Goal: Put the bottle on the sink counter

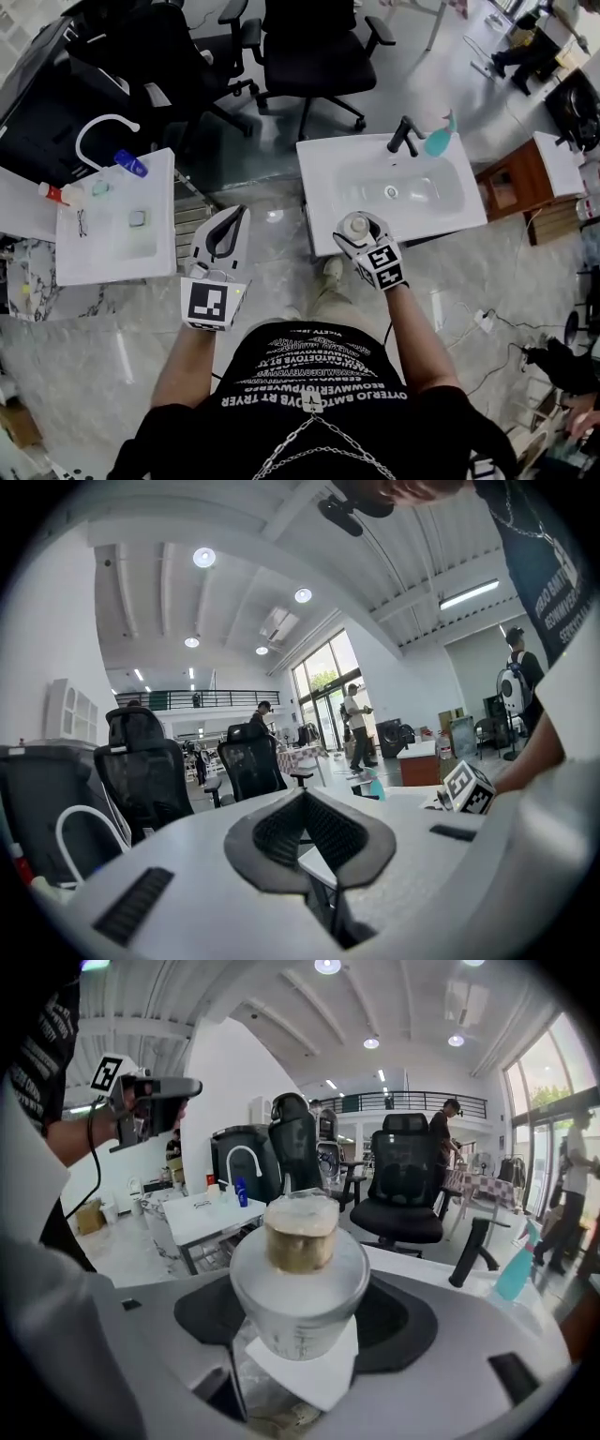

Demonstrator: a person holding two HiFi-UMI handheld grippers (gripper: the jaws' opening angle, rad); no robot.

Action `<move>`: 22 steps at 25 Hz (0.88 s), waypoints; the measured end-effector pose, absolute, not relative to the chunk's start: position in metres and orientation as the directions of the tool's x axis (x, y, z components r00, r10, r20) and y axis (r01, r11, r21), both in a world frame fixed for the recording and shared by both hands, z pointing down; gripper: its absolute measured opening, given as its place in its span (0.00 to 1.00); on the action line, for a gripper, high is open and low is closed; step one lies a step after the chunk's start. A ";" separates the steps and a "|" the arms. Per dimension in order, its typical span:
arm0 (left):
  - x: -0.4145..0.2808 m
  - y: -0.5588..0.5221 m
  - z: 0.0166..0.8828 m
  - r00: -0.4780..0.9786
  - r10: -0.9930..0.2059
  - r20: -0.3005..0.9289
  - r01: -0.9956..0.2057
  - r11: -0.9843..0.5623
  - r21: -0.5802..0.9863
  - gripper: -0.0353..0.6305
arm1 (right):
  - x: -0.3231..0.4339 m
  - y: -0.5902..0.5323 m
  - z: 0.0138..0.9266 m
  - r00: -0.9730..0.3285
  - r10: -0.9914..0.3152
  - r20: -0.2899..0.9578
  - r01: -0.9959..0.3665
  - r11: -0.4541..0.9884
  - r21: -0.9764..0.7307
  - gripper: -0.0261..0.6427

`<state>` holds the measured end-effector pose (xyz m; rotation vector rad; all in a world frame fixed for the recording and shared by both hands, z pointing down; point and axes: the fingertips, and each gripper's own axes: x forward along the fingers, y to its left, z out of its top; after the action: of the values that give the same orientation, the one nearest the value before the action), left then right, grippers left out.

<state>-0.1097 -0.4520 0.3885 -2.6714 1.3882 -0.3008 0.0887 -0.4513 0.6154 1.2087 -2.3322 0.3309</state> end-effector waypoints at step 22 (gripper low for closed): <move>-0.056 -0.560 0.441 0.454 -0.862 0.227 -0.840 -0.499 -0.213 0.06 | 0.071 -0.491 0.773 -0.623 -0.424 0.657 -0.614 0.786 -0.075 0.53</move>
<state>-0.0561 -0.5596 0.4407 -2.6187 1.5351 -0.4715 0.0710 -0.4912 0.7731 0.7674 -2.3345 0.3885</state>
